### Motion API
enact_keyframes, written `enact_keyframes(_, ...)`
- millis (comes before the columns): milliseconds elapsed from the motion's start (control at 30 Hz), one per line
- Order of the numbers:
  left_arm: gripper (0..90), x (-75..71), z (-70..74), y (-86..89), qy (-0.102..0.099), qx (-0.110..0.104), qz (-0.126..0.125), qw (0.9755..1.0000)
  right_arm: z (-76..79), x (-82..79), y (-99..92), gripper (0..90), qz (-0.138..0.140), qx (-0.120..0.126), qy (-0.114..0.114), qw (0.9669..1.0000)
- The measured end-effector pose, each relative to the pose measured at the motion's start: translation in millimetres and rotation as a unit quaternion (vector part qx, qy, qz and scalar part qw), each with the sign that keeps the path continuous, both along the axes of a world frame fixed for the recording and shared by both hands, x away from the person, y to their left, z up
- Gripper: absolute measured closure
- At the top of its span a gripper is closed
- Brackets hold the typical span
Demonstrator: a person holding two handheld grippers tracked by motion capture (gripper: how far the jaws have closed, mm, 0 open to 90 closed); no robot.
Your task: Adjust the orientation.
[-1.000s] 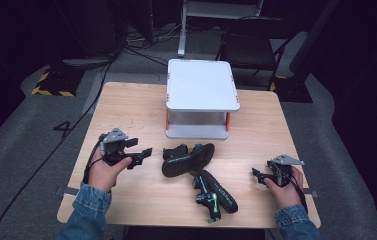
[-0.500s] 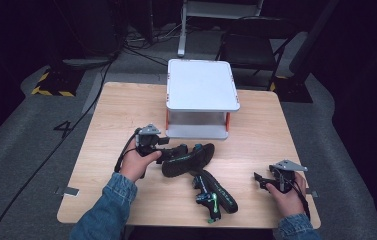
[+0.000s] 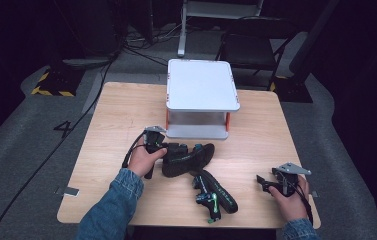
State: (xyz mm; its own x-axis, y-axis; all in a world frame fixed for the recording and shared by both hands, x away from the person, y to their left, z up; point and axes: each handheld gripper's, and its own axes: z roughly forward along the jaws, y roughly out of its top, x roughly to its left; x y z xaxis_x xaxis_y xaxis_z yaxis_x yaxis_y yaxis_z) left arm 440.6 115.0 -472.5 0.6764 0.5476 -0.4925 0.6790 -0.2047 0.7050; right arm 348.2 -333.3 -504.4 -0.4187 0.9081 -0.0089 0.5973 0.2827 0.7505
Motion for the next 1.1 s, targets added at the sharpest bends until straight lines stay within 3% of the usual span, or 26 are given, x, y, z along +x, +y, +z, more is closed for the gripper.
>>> enact_keyframes(33,45.9,-0.7,0.3,-0.1,-0.003,0.002,0.001,1.0000,0.0,0.0,0.0,26.2,0.000,0.000,0.000,1.0000)
enact_keyframes(67,55.2,-2.6,1.2,0.0,-0.021,0.028,0.004,0.9994,0.0,0.2,0.1,26.2,-0.001,0.000,0.000,1.0000)
enact_keyframes(133,60.7,-4.5,-0.3,-0.5,-0.031,0.035,0.001,0.9989,0.0,0.4,0.2,26.1,-0.002,0.000,0.000,1.0000)
enact_keyframes(300,61.0,-5.7,-0.4,-0.8,-0.041,0.037,0.000,0.9985,0.0,0.9,0.2,26.0,-0.001,0.000,0.000,1.0000)
enact_keyframes(400,60.1,-4.4,-4.2,1.4,-0.037,0.024,0.003,0.9990,0.1,1.4,0.1,25.9,-0.001,-0.001,0.001,1.0000)
enact_keyframes(467,58.0,-3.0,-7.2,3.8,-0.023,0.009,0.008,0.9997,0.0,1.7,0.4,25.8,-0.002,0.000,0.000,1.0000)
enact_keyframes(733,59.9,-5.7,-5.1,2.0,-0.029,0.017,0.005,0.9994,-0.1,2.3,0.5,25.6,-0.001,0.000,0.000,1.0000)
enact_keyframes(900,69.4,-8.6,0.4,0.6,-0.056,0.042,0.002,0.9975,-0.1,2.4,0.5,25.6,-0.001,0.000,0.000,1.0000)
enact_keyframes(1100,79.9,-11.8,7.4,2.7,-0.065,0.039,-0.001,0.9972,0.0,2.6,0.6,25.6,-0.002,0.000,0.000,1.0000)
